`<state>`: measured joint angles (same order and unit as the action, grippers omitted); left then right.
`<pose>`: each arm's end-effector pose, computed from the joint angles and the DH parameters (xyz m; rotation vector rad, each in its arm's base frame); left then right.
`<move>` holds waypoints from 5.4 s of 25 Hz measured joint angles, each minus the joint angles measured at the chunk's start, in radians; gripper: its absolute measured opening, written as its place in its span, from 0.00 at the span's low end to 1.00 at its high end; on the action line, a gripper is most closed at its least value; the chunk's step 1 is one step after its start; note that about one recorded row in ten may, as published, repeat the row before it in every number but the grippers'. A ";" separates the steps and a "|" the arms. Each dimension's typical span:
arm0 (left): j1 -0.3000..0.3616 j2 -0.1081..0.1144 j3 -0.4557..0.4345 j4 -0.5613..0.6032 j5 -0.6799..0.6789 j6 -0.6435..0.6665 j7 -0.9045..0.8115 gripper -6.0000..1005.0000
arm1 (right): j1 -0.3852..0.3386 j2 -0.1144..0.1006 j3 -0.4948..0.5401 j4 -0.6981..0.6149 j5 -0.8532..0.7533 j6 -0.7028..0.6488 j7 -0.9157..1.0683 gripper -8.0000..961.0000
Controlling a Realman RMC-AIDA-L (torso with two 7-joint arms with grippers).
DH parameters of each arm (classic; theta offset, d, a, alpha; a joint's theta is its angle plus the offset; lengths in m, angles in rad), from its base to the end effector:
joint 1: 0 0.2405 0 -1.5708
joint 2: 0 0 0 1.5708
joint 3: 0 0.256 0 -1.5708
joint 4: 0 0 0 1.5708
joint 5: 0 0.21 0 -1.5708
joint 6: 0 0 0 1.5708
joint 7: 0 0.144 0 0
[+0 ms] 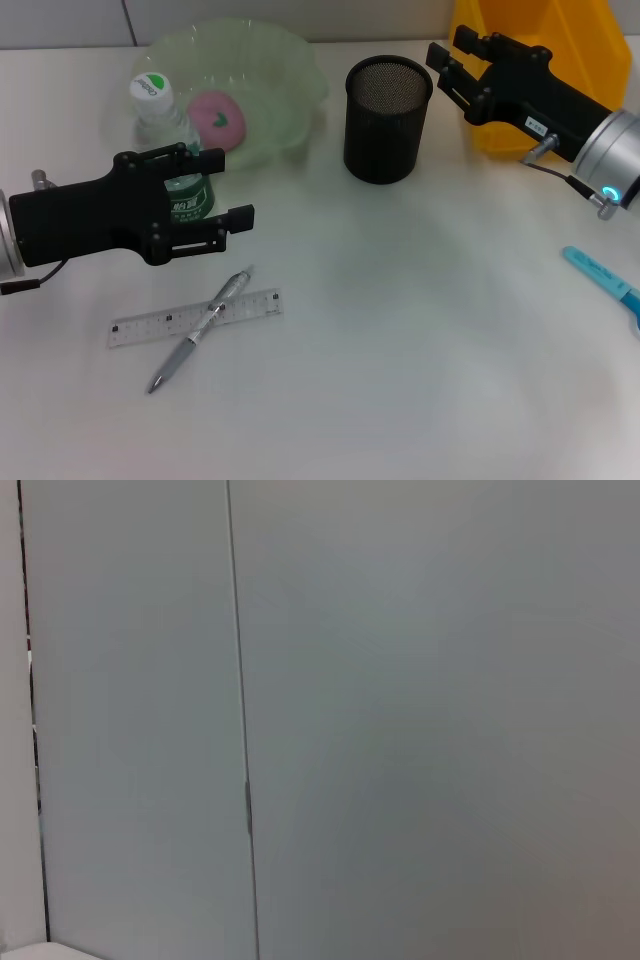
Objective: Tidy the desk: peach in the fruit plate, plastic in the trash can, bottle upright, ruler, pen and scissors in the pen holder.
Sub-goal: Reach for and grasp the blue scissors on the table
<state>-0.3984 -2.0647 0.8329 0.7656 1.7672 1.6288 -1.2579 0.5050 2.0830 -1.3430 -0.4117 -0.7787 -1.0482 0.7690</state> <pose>-0.2600 0.3083 0.0199 -2.6878 -0.3735 -0.8229 0.2463 0.3750 -0.0303 -2.1406 0.4535 0.8856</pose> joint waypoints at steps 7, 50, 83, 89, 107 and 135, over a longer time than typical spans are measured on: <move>0.002 -0.002 0.000 -0.002 0.000 0.008 0.000 0.72 | -0.021 -0.001 -0.009 -0.017 -0.053 -0.032 0.118 0.53; 0.037 -0.006 0.025 -0.027 -0.026 0.095 0.000 0.71 | -0.179 -0.007 0.610 -1.001 -1.274 -0.678 1.308 0.62; 0.018 -0.006 0.026 -0.026 -0.024 0.100 0.000 0.71 | 0.086 -0.087 0.537 -1.111 -1.976 -1.022 1.607 0.62; 0.018 -0.006 0.026 -0.026 -0.024 0.093 0.000 0.71 | 0.078 -0.067 0.425 -1.103 -2.022 -0.926 1.601 0.62; 0.024 -0.005 0.026 -0.037 -0.026 0.085 0.024 0.71 | 0.066 -0.008 0.320 -0.937 -2.078 -0.728 1.575 0.62; 0.027 -0.006 0.023 -0.037 -0.026 0.087 0.024 0.70 | 0.069 -0.004 0.235 -0.795 -2.091 -0.552 1.584 0.60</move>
<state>-0.3712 -2.0709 0.8556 0.7286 1.7410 1.7153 -1.2335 0.5737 2.0785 -1.1076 -1.2071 -2.8701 -1.5998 2.3528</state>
